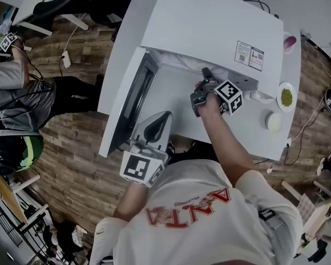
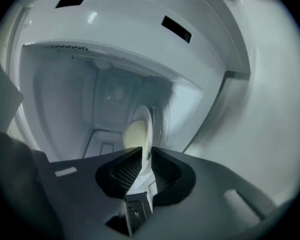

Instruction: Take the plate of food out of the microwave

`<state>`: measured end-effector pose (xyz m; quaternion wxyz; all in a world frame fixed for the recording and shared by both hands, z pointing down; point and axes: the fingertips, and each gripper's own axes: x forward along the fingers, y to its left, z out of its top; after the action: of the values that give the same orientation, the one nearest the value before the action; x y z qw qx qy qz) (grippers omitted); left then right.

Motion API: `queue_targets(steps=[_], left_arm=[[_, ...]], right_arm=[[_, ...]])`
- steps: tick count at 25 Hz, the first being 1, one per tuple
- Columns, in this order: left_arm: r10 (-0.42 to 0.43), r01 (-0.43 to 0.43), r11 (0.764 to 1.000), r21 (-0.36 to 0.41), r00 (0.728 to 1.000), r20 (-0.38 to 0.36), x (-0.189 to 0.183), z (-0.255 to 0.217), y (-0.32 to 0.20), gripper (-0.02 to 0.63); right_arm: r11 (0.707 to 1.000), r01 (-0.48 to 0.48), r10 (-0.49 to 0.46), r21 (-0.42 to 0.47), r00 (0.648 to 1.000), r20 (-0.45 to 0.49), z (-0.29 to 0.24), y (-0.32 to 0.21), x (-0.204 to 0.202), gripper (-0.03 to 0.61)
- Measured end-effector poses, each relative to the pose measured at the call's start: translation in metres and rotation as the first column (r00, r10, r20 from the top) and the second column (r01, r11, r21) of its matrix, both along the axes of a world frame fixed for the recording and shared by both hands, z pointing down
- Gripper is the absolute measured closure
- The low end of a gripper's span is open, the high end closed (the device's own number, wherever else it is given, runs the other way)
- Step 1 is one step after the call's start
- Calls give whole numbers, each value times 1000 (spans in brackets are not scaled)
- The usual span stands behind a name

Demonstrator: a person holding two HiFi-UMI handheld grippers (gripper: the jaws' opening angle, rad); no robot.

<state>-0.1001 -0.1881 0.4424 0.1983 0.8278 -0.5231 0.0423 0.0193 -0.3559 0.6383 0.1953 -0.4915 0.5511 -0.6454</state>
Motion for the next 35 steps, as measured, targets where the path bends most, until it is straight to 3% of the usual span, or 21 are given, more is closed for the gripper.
queue_targets(steps=[22, 35], left_arm=[[-13, 13, 1000, -10, 1000, -1, -3, 2, 5, 606], [1, -1, 1000, -11, 1000, -6, 0, 4, 5, 606]], right_arm=[[999, -21, 20, -30, 999, -35, 2, -2, 7, 555], [999, -10, 10, -35, 1000, -2, 0, 11, 14, 560]])
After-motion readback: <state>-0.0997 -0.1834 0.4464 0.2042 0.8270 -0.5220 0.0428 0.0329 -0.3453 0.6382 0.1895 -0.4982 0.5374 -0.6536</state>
